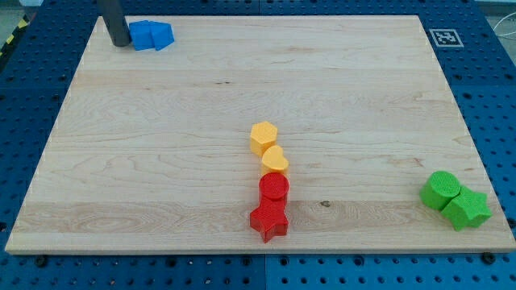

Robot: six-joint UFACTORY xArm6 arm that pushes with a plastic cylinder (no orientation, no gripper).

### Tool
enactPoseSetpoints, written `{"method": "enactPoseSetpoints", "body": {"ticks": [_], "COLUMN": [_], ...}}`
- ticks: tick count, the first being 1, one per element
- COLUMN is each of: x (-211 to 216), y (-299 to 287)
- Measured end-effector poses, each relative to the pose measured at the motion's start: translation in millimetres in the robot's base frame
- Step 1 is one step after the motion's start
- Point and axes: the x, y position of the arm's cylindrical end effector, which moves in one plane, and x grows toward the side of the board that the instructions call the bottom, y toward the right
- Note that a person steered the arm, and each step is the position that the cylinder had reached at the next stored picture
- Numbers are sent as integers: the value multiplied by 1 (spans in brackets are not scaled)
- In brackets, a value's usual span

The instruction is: Slide the blue triangle towards the center of the board

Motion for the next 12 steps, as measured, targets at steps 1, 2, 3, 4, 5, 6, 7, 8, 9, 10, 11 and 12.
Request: {"method": "enactPoseSetpoints", "body": {"ticks": [1, 2, 3, 4, 5, 6, 7, 8, 9, 10, 11, 12], "x": [18, 20, 18, 12, -3, -16, -19, -11, 6, 15, -11, -42], "y": [11, 7, -15, -37, -43, -31, -16, -14, -14, -14, -16, -16]}}
